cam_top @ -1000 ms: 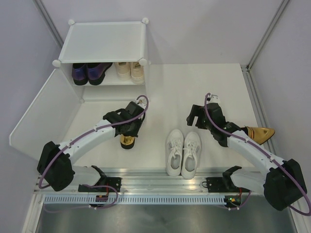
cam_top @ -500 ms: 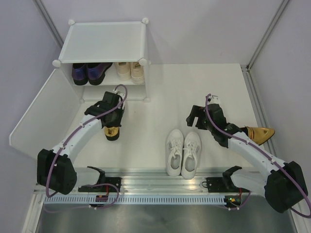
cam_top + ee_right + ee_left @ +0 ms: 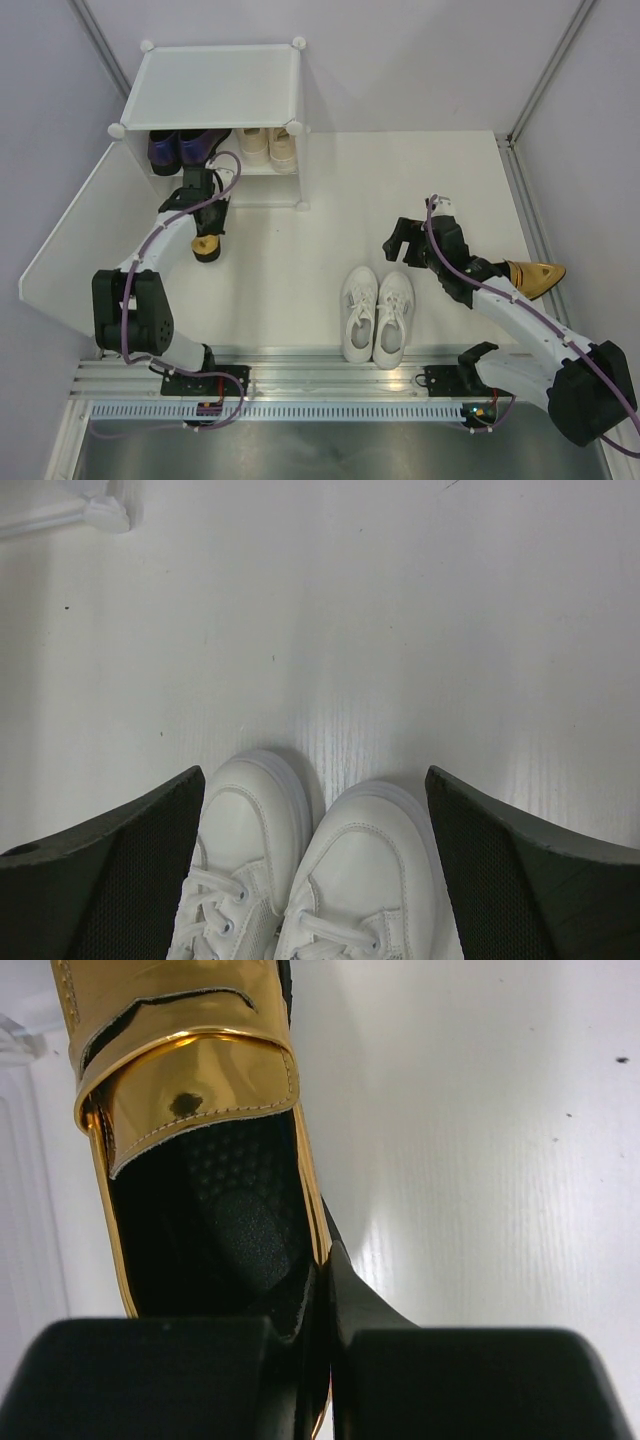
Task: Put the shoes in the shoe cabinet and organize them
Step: Place the shoe in the shoe cabinet.
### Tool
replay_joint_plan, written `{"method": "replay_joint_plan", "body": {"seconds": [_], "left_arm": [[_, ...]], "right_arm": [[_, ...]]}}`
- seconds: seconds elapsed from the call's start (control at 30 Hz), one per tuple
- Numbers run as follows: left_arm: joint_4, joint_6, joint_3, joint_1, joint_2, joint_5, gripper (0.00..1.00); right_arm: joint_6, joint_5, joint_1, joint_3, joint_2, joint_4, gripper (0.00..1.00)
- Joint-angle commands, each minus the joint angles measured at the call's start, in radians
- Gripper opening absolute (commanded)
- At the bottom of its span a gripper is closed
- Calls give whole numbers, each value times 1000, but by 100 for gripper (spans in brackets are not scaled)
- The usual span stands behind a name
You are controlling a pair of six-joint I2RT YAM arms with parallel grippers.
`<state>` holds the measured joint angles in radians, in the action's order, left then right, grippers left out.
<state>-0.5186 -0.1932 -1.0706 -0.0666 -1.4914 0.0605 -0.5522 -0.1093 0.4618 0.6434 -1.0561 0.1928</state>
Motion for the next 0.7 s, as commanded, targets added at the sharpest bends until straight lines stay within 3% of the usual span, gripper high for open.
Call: {"method": "replay_joint_plan", "body": {"seconds": [0.0, 0.67], "left_arm": [[163, -112, -91, 45, -21, -24, 2], [281, -279, -209, 119, -220, 85, 2]], "right_arm": [[6, 5, -3, -1, 18, -35, 94], [18, -35, -3, -1, 1, -38, 93]]}}
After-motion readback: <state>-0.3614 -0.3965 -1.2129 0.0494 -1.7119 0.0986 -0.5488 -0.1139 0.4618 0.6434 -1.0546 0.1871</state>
